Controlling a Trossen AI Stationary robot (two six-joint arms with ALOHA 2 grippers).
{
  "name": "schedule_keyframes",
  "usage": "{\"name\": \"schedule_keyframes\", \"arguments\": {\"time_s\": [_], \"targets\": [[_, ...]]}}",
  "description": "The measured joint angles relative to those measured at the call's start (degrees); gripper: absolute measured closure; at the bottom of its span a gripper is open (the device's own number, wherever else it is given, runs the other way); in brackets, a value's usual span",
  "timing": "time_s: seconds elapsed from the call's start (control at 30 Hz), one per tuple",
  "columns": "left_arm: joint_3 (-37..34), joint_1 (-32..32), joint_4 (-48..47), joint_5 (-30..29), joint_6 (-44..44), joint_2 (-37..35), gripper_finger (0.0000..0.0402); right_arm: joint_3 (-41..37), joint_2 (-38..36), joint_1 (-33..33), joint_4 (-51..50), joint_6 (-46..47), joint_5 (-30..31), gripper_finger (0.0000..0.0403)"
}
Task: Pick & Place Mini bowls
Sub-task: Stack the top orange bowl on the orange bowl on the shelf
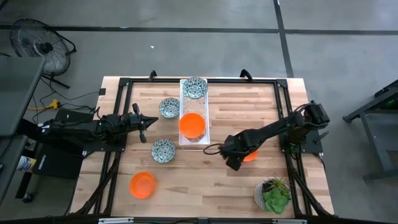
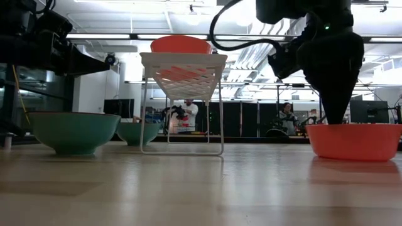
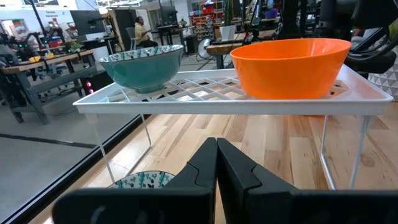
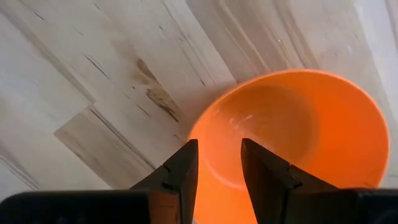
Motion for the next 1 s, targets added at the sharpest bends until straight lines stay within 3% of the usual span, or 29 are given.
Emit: {"name": "schedule_keyframes", "arguments": {"time_s": [0.57, 1.0], "targets": [[0.0, 0.01, 0.02, 0.0, 0.0, 0.02, 0.0401, 0.17, -2.96, -0.15, 0.18, -0.48, 0.78, 0.0292], [0.0, -0.01, 0.01, 0.0, 0.0, 0.02, 0.0401, 0.15, -0.54, 1.01, 4.22, -0.94, -1.12, 0.0292]]}}
